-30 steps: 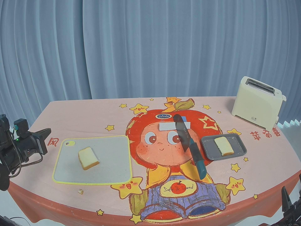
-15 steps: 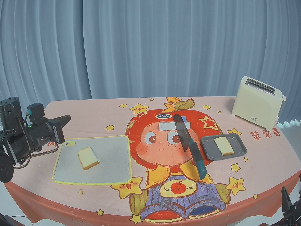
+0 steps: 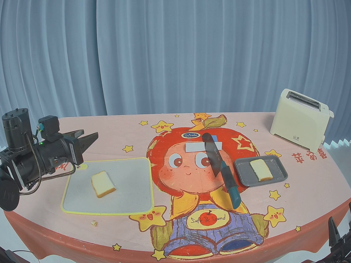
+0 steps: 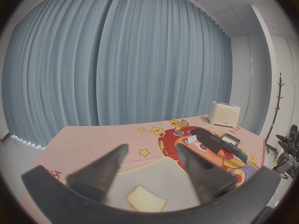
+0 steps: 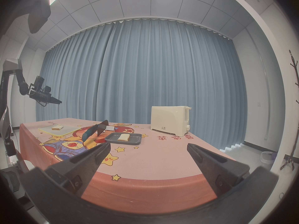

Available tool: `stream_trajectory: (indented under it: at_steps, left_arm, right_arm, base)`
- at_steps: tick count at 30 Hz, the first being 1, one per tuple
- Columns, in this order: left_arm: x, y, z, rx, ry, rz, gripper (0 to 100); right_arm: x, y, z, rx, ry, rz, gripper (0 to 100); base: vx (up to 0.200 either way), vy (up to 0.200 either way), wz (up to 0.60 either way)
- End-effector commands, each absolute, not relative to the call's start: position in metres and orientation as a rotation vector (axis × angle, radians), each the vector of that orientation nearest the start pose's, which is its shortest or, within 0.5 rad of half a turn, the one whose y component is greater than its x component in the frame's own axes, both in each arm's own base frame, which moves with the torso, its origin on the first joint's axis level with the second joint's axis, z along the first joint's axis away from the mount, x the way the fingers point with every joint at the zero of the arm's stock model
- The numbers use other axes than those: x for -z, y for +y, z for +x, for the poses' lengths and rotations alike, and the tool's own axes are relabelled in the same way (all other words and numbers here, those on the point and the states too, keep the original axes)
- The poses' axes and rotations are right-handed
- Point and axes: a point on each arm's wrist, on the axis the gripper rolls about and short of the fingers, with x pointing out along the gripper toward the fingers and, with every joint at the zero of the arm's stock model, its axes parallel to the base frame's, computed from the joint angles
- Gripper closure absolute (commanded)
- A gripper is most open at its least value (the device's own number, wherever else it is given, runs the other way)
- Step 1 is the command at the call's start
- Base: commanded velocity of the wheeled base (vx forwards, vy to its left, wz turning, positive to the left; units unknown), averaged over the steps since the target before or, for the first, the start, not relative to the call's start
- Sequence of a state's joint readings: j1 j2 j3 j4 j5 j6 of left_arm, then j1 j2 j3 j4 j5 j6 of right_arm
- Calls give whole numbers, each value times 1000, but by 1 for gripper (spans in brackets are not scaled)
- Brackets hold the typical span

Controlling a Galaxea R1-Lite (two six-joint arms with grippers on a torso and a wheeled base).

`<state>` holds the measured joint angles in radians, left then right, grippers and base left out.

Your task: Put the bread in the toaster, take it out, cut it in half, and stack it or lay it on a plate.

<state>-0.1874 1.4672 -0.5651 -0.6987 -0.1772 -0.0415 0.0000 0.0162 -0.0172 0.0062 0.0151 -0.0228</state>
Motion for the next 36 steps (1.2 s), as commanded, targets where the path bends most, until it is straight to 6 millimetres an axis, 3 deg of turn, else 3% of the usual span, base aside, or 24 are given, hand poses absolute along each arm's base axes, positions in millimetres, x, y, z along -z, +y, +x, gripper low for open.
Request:
stream_trajectory:
  at_steps: [1,16,29,36]
  left_arm:
    - [-187,-48,233,355,216,-49,0]
    - [-183,-46,234,323,255,-75,0]
    - [-162,-47,241,269,384,-68,0]
    - [-145,-31,249,74,441,-45,0]
  right_arm:
    - [-75,0,-23,-15,4,-23,0]
    - [-75,0,-23,-15,4,-23,0]
    - [-75,0,-23,-15,4,-23,0]
    - [-75,0,-23,-15,4,-23,0]
  base:
    - [0,0,0]
    - [0,0,0]
    - [0,0,0]
    - [0,0,0]
